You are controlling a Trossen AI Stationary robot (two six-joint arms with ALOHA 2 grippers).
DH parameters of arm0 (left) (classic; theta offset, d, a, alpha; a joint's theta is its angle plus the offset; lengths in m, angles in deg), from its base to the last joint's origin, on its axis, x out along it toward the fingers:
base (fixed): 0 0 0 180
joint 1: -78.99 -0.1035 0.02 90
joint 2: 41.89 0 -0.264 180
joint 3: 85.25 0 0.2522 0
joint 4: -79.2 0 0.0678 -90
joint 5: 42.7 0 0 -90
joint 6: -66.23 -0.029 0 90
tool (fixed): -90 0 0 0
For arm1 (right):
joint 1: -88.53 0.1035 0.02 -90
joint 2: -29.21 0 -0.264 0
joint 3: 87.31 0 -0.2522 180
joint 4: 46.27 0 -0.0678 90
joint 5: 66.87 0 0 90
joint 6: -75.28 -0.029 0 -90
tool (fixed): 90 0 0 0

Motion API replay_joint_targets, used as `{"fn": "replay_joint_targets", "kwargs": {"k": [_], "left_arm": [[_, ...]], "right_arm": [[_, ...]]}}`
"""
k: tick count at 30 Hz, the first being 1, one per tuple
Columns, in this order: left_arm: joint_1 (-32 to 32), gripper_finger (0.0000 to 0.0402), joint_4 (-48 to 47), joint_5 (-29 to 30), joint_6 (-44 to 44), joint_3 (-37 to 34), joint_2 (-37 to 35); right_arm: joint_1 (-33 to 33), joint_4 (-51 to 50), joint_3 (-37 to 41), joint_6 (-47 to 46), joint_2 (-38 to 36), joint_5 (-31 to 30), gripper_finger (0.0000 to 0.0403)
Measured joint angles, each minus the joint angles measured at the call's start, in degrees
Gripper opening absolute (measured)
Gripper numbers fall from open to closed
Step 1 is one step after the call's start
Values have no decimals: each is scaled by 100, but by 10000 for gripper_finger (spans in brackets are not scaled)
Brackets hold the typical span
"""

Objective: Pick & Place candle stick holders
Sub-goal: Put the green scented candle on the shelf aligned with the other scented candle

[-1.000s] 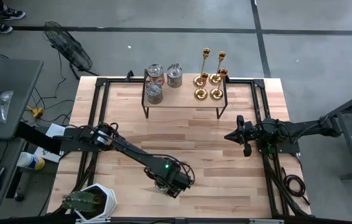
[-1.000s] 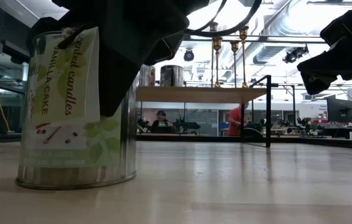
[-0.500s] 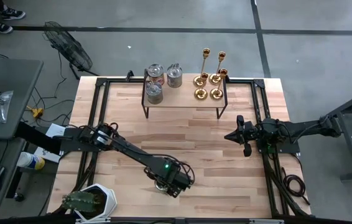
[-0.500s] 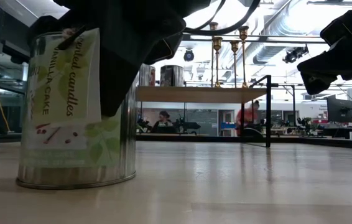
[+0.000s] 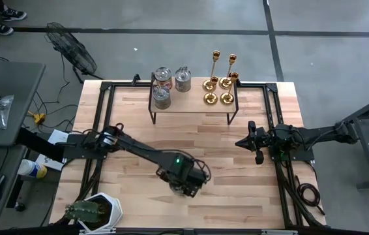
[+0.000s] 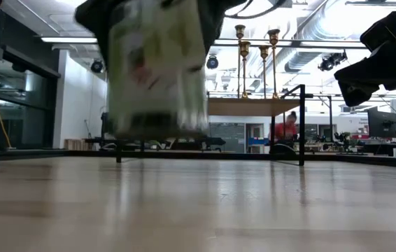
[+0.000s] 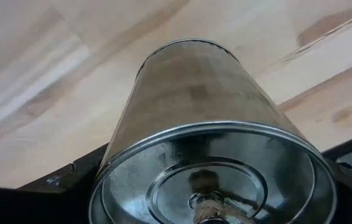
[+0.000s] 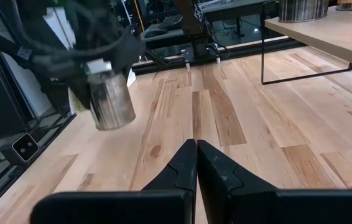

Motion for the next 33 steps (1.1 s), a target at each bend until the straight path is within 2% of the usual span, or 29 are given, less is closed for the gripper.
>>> {"fn": "replay_joint_targets", "kwargs": {"k": [4,13,26,33], "left_arm": [[-270,352,-511,154,-205,608,0],[-1138,352,-1961,934,-895,2000,-7],[-2249,352,-1853,1184,-2746,2036,-282],[-2623,352,-1896,1434,-3287,2036,-541]], "right_arm": [[-1,0,1,0,0,0,4],[-1,2,0,1,0,0,4],[0,2,2,0,22,-4,4],[-2,-1,0,0,22,-2,4]]}}
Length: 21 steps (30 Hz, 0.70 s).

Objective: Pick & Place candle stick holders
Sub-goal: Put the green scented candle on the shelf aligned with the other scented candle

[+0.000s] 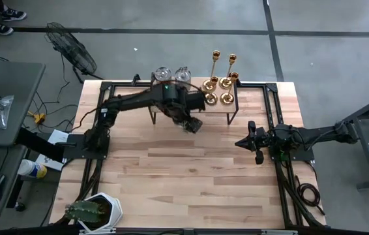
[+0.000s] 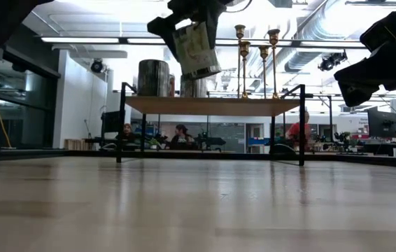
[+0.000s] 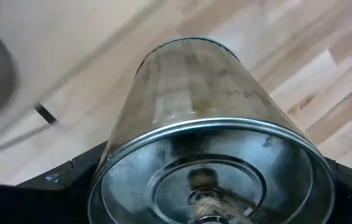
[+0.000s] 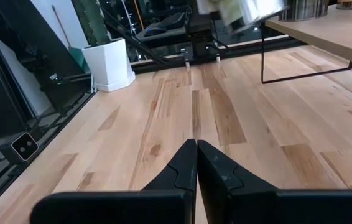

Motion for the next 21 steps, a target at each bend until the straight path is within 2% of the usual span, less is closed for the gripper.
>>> {"fn": "replay_joint_targets", "kwargs": {"k": [13,21], "left_arm": [[-660,352,380,378,-142,0,-242],[-969,352,403,675,158,0,-242]], "right_arm": [[2,-17,2,0,44,7,4],[0,-19,2,0,44,7,4]]}}
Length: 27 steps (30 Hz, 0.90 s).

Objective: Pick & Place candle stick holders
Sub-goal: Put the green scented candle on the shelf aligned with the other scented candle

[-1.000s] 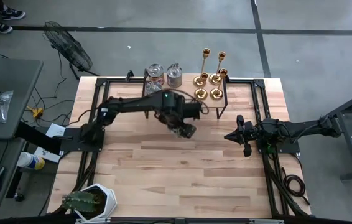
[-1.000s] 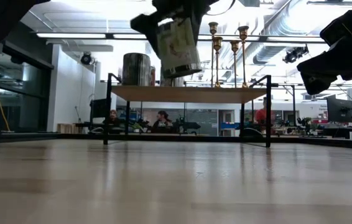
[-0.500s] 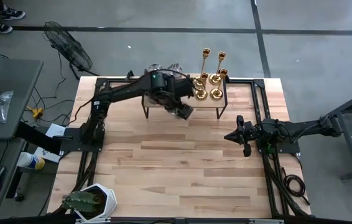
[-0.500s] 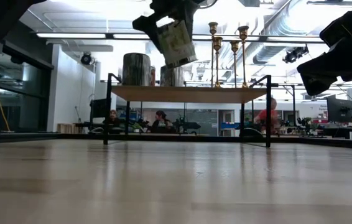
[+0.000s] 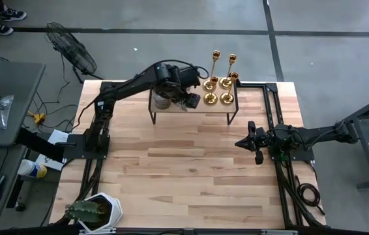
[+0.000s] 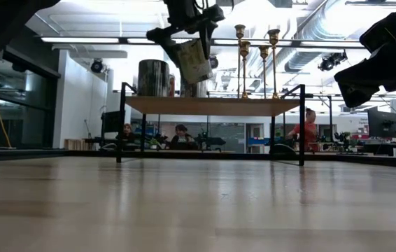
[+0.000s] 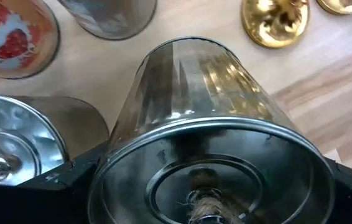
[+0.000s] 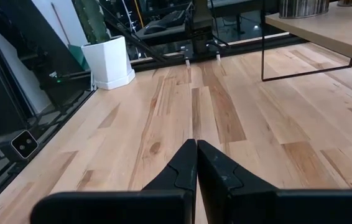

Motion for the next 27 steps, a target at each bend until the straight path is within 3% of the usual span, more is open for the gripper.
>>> {"fn": "replay_joint_targets", "kwargs": {"k": [27], "left_arm": [[-250,353,34,-149,261,0,376]], "right_arm": [[1,13,-2,0,0,-4,4]]}}
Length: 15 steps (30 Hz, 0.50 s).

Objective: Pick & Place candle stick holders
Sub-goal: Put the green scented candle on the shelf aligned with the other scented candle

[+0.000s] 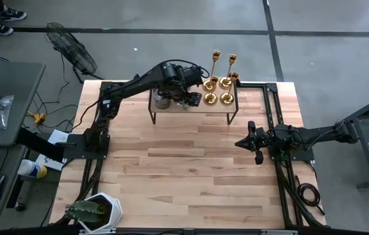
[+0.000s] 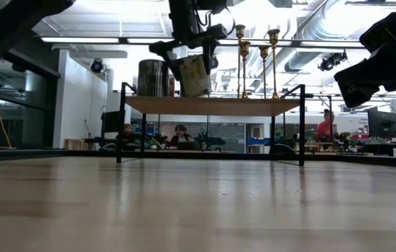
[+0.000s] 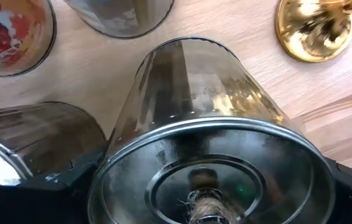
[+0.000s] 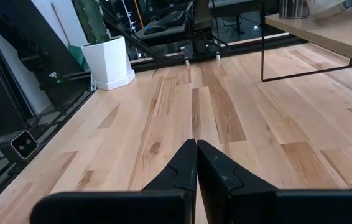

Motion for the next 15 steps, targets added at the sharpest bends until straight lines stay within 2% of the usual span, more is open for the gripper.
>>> {"fn": "replay_joint_targets", "kwargs": {"k": [4,11,15], "left_arm": [[0,385,6,20,0,0,0],[1,362,243,55,-133,0,-7],[2,369,242,253,-112,0,-7]], "right_arm": [[0,2,2,0,0,0,4],[-1,4,2,0,0,0,4],[-2,5,0,0,0,0,4]]}}
